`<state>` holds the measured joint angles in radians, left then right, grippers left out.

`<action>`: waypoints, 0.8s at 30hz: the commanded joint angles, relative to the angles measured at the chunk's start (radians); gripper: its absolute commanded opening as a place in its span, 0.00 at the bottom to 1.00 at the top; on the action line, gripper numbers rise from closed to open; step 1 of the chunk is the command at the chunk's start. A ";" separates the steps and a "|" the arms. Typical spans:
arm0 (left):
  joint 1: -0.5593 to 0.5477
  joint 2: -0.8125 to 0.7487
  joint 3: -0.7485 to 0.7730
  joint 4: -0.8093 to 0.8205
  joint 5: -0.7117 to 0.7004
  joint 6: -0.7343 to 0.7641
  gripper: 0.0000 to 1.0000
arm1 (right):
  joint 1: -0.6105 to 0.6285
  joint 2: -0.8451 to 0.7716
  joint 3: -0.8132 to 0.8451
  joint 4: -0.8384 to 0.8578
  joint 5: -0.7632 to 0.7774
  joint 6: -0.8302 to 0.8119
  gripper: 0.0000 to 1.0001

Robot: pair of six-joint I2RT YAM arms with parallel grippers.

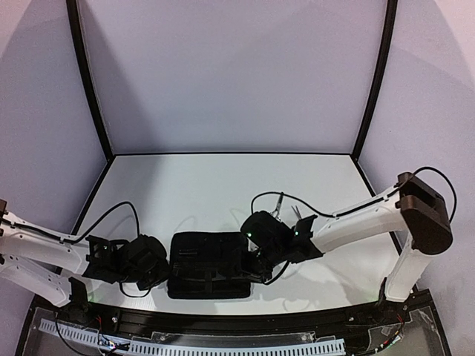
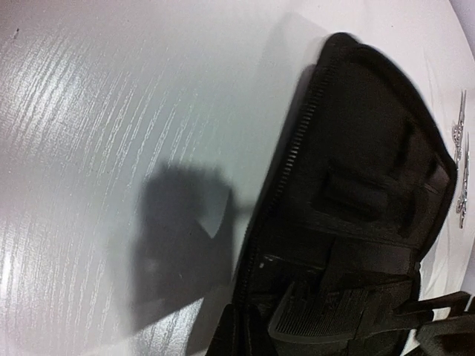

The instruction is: Sort the hair-cutting tools

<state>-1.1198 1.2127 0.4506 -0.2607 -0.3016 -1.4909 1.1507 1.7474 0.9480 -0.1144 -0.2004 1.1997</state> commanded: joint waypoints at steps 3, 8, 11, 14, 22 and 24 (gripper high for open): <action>0.000 -0.033 -0.023 -0.022 -0.035 0.061 0.01 | 0.007 -0.059 0.110 -0.352 0.169 -0.129 0.69; 0.000 -0.019 -0.027 0.017 -0.033 0.103 0.01 | 0.009 -0.091 0.151 -0.426 0.226 -0.164 0.71; 0.000 -0.001 -0.033 0.061 -0.020 0.128 0.01 | 0.008 -0.112 0.152 -0.450 0.258 -0.181 0.71; 0.000 0.018 -0.034 0.093 -0.002 0.151 0.01 | 0.008 -0.136 0.122 -0.397 0.227 -0.214 0.71; 0.000 0.051 -0.029 0.115 0.007 0.176 0.01 | 0.018 -0.068 0.126 -0.352 0.070 -0.309 0.66; 0.000 0.052 -0.032 0.118 0.007 0.178 0.01 | 0.020 -0.048 0.139 -0.385 0.074 -0.309 0.63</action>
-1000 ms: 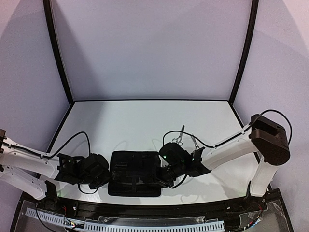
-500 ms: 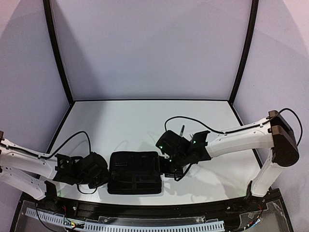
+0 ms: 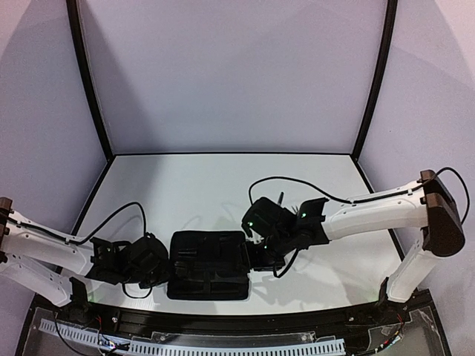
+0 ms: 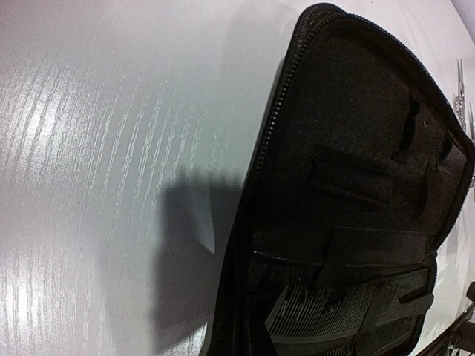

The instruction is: Sort the hair-cutting tools

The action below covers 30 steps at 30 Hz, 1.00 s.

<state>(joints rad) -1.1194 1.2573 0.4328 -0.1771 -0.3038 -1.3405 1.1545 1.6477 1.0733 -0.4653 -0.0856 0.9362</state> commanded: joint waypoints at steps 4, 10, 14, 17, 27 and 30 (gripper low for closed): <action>-0.001 0.008 -0.021 0.036 0.012 0.024 0.01 | 0.016 0.091 0.028 -0.068 -0.030 -0.021 0.56; 0.000 0.013 -0.019 0.034 0.016 0.022 0.01 | 0.032 0.150 0.056 -0.069 -0.049 -0.005 0.41; 0.000 0.016 -0.018 0.031 0.018 0.021 0.01 | 0.035 0.172 0.060 -0.074 -0.043 0.017 0.38; -0.001 0.017 -0.018 0.029 0.020 0.019 0.01 | 0.036 0.178 0.066 -0.066 -0.039 0.022 0.34; 0.000 0.027 -0.013 0.029 0.031 0.024 0.01 | 0.066 0.213 0.177 -0.155 0.003 0.015 0.19; -0.001 0.026 -0.013 0.034 0.040 0.028 0.01 | 0.076 0.243 0.217 -0.155 -0.010 0.006 0.17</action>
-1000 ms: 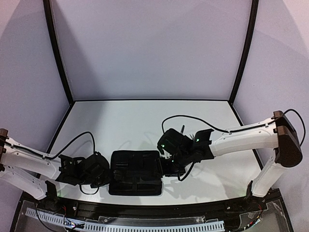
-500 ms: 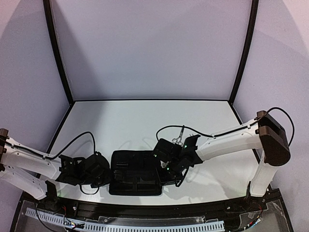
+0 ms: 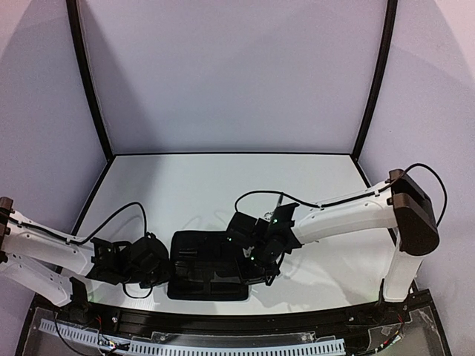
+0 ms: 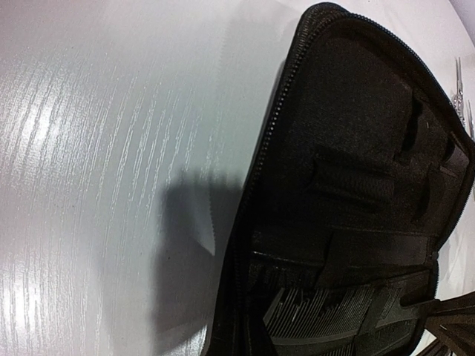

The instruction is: Sort the hair-cutting tools

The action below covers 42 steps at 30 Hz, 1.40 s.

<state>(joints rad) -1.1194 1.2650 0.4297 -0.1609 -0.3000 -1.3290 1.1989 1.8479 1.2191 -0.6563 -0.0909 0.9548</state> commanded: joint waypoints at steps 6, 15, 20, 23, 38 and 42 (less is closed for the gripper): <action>-0.006 0.015 -0.010 0.027 0.056 0.028 0.01 | 0.040 0.100 0.143 0.057 -0.018 -0.051 0.13; -0.015 0.009 -0.016 0.038 0.087 0.038 0.01 | 0.041 0.117 0.265 0.079 0.011 -0.099 0.11; -0.018 0.005 -0.026 0.054 0.092 0.038 0.01 | 0.040 0.132 0.282 0.072 0.027 -0.112 0.11; -0.021 0.004 -0.033 0.065 0.094 0.038 0.01 | 0.039 0.156 0.284 0.100 -0.002 -0.110 0.11; -0.026 -0.055 -0.066 0.039 0.063 0.018 0.01 | -0.001 0.146 0.259 0.103 0.062 -0.128 0.20; -0.026 -0.120 -0.091 0.006 0.031 0.004 0.01 | -0.013 0.079 0.206 0.035 0.142 -0.130 0.26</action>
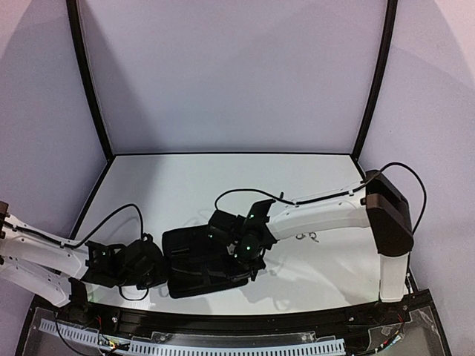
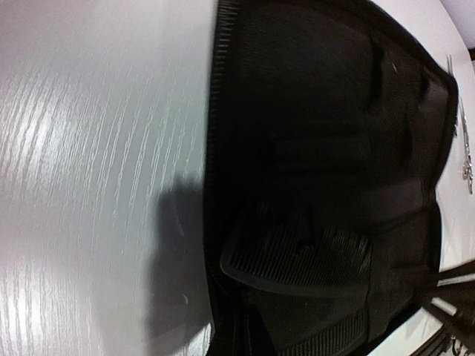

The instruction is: Sort the hair-cutting tools

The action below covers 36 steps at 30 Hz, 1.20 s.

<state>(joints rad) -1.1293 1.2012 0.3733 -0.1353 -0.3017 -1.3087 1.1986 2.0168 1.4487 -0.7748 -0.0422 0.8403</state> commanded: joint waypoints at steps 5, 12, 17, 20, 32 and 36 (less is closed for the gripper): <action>-0.017 -0.136 -0.036 -0.056 0.008 0.016 0.01 | -0.011 -0.169 -0.064 0.181 0.100 -0.092 0.40; -0.017 -0.177 -0.004 -0.098 -0.015 0.049 0.01 | -0.011 -0.258 -0.145 0.309 0.015 -0.303 0.65; -0.017 -0.192 0.059 -0.235 -0.033 0.045 0.31 | -0.008 -0.232 -0.161 0.248 0.028 -0.457 0.70; -0.017 -0.236 0.045 -0.262 -0.032 0.022 0.55 | -0.009 -0.222 -0.175 0.251 0.079 -0.521 0.77; -0.033 -0.196 -0.038 -0.080 0.140 -0.001 0.67 | -0.016 -0.103 -0.158 0.272 0.162 -0.598 0.86; -0.064 -0.040 0.023 -0.070 0.157 0.008 0.62 | -0.018 -0.081 -0.173 0.273 0.175 -0.584 0.85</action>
<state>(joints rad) -1.1696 1.0573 0.3439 -0.2326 -0.1947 -1.3099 1.1843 1.9155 1.2831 -0.5179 0.1025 0.2628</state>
